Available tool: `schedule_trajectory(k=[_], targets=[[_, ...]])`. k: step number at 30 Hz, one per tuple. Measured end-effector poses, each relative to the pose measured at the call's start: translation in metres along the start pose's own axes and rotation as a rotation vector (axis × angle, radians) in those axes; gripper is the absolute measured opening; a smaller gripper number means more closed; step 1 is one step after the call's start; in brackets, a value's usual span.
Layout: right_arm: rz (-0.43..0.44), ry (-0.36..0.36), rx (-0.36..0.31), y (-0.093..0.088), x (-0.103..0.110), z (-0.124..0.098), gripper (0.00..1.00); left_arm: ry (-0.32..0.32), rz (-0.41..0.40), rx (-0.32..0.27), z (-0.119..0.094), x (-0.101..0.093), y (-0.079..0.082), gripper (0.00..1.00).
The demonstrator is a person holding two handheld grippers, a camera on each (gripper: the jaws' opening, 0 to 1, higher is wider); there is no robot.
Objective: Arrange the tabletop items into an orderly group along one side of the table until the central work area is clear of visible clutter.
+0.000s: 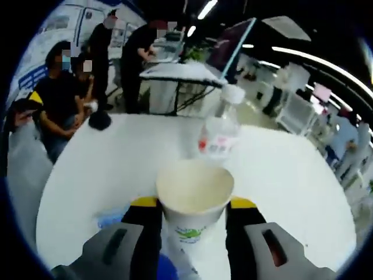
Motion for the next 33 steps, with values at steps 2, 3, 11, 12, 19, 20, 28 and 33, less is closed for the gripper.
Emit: schedule_trajectory(k=[2,3,11,12,19,20,28,33], targets=[[0.057,-0.032,-0.031,-0.001,-0.004,0.000,0.39,-0.001,0.003,0.004,0.000,0.000,0.000,0.91],[0.074,-0.039,-0.044,0.000,-0.004,0.000,0.39,-0.001,0.003,0.005,0.000,-0.001,-0.001,0.91],[0.200,-0.133,-0.109,-0.004,-0.014,0.003,0.39,-0.005,0.009,0.015,0.001,-0.002,-0.003,0.90],[0.210,-0.144,-0.105,-0.006,-0.017,0.003,0.39,-0.006,0.009,0.017,0.001,-0.002,-0.003,0.90],[0.235,-0.155,-0.107,-0.010,-0.025,0.013,0.39,-0.010,0.013,0.026,0.001,-0.003,-0.004,0.89],[0.239,-0.155,-0.107,-0.010,-0.025,0.015,0.39,-0.010,0.012,0.027,0.002,-0.003,-0.005,0.89],[0.267,-0.167,-0.098,-0.014,-0.037,0.024,0.39,-0.002,0.013,0.041,0.002,-0.002,-0.007,0.89],[0.289,-0.182,-0.114,-0.019,-0.051,0.029,0.40,-0.005,0.016,0.048,0.003,-0.003,-0.008,0.88]])
Point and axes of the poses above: the point that each gripper's makers call its tool centre point, and the gripper's own axes: z roughly forward along the fingers, x roughly to its left, y roughly out of its top, the point moved 1 cm from there along -z, roughly backward along the fingers, and after that the axes turned 13 degrees about y, right-handed, at the moved point
